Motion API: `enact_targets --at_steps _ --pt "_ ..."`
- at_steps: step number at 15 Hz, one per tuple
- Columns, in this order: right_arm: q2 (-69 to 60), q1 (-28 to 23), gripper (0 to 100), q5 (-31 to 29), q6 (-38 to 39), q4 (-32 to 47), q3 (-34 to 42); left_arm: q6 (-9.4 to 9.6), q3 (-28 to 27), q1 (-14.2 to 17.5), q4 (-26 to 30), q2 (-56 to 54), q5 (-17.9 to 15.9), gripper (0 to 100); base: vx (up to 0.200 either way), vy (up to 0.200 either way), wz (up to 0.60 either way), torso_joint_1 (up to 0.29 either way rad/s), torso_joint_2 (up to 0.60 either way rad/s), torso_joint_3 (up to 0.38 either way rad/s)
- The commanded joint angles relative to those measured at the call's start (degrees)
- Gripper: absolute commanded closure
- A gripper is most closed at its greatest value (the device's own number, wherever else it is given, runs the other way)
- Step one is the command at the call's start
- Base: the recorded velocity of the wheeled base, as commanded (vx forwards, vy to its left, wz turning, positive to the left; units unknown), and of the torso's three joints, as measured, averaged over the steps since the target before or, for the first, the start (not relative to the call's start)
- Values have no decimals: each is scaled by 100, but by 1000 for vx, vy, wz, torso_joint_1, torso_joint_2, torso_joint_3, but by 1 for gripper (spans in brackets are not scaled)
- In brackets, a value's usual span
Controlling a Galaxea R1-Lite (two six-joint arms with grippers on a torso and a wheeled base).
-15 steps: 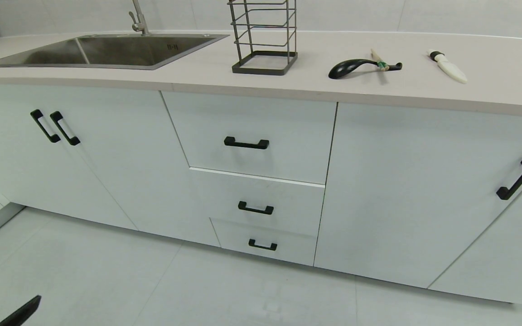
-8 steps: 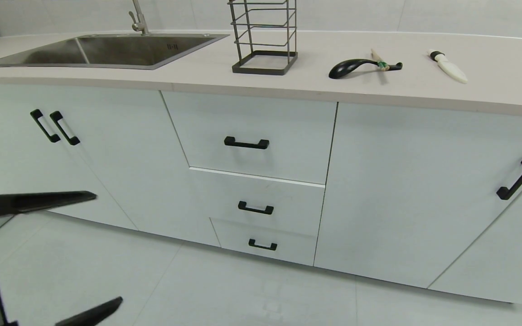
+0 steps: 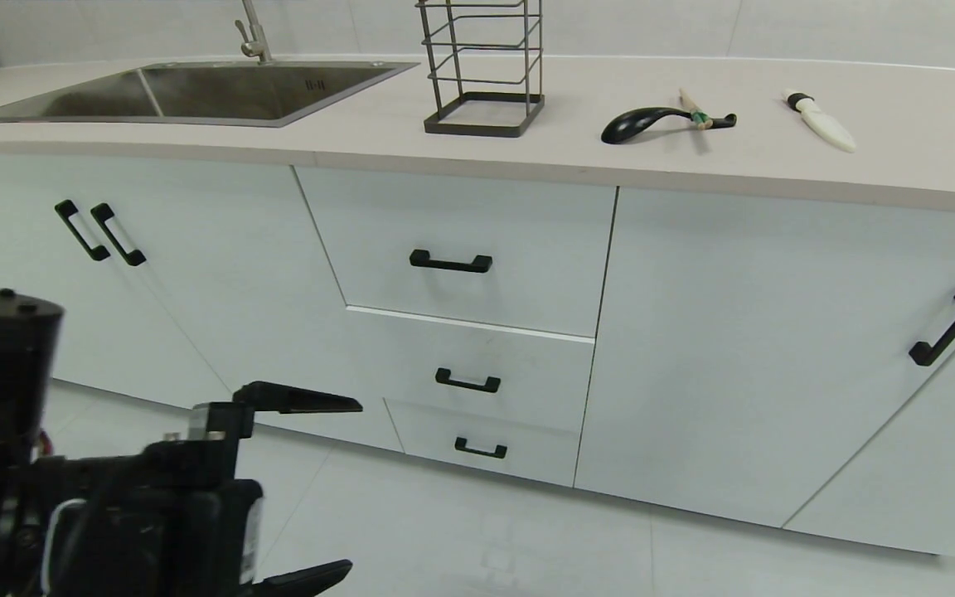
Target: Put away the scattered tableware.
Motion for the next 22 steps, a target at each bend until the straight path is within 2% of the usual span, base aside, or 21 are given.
enact_targets --at_steps 1,5,7,8,10,11,18,22 --pt "7 0 100 1 -1 0 0 441 -178 34 -174 1299 32 0 0 0 0 0 0 0" --pt "7 0 100 1 -1 0 0 687 -828 34 -165 2415 23 0 0 0 0 0 0 0" --pt "7 0 100 1 -1 0 0 582 -819 43 -174 2450 32 0 0 0 0 0 0 0" --pt "7 0 100 1 -1 0 0 467 -819 227 -200 2494 41 0 0 0 0 0 0 0" --pt "7 0 100 1 -1 0 0 476 -855 526 -517 2820 128 0 0 0 0 0 0 0" --pt "7 0 100 1 -1 0 0 476 -855 570 -710 3039 164 0 0 0 0 0 0 0" --pt "7 0 100 1 -1 0 0 476 -1206 561 -851 3707 216 0 0 0 0 0 0 0" --pt "7 0 100 1 -1 0 0 441 -1294 658 -1343 4120 225 0 0 0 0 0 0 0"
